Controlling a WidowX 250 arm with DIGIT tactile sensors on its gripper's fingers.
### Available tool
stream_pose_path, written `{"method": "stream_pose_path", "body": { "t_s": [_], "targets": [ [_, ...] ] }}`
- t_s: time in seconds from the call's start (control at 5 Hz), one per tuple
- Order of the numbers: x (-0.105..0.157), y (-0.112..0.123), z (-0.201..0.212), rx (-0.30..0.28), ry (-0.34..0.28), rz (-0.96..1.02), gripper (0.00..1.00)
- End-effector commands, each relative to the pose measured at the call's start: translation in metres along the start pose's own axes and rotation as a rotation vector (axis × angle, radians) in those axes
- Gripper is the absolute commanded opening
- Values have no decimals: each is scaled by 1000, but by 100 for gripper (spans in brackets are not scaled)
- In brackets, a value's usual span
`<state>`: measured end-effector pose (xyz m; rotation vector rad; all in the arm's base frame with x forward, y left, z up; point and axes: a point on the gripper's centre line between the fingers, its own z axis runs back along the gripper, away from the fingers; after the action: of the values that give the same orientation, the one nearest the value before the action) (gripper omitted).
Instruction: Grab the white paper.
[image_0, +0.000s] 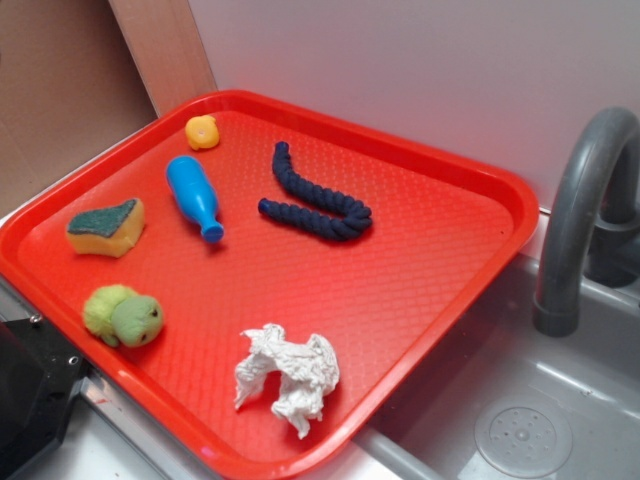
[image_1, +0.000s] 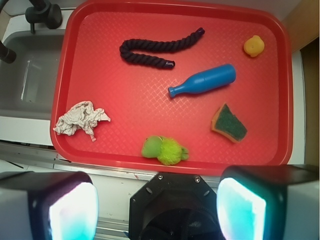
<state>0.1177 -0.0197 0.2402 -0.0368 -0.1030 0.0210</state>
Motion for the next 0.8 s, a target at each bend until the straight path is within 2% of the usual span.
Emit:
{"method": "stream_pose_path", "body": {
  "t_s": [0.0,0.2,0.4,0.6],
  "targets": [
    [15,-51,-14,-117,-74,224,100],
    [18,-72,-34,-118,-54,407,100],
    [16,-85,-61,-79,-37,618,100],
    [13,-101,-87,-51,-76,744,100]
  ]
}}
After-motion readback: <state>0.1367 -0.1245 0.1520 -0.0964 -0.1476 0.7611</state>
